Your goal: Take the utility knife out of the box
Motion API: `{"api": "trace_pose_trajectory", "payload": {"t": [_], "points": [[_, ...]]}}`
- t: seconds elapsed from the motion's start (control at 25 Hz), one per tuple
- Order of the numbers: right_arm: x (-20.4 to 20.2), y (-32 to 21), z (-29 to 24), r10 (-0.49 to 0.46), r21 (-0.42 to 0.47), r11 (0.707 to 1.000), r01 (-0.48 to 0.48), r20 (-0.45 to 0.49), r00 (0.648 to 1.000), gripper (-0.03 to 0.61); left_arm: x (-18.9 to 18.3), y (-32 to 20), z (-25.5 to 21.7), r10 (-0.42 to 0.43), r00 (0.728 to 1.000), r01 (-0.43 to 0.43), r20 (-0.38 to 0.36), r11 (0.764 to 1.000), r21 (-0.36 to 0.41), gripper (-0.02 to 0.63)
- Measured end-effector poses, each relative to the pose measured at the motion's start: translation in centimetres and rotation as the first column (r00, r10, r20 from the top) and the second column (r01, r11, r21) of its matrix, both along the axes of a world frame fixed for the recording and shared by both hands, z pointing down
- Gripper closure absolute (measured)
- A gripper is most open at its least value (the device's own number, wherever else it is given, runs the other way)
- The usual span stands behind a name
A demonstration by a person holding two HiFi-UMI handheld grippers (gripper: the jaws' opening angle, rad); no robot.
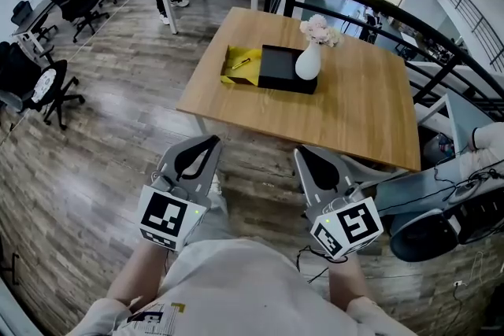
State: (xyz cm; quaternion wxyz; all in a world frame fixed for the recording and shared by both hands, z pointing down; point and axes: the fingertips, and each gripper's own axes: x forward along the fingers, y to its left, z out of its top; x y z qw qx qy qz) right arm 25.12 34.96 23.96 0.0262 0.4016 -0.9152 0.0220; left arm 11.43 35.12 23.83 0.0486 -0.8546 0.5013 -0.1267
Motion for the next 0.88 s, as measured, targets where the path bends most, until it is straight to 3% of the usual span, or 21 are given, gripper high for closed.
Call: {"api": "trace_pose_trajectory", "payload": {"t": [0.28,0.88], "points": [[-2.1,-2.7,0.1,-0.030,0.012,0.999,0.030,0.030,0.999,0.577,-1.1,-3.3,0.5,0.021,1.000,-0.021,-0.010,1.000,0.000,0.612],[-8.9,-14.1,2.5,0.017,-0.052,0.998,-0.022,-0.088,0.996,0.577,-7.2,-14.8,3.5,0.061,0.998,-0.062,-0.018,0.996,-0.066,0.612]]}}
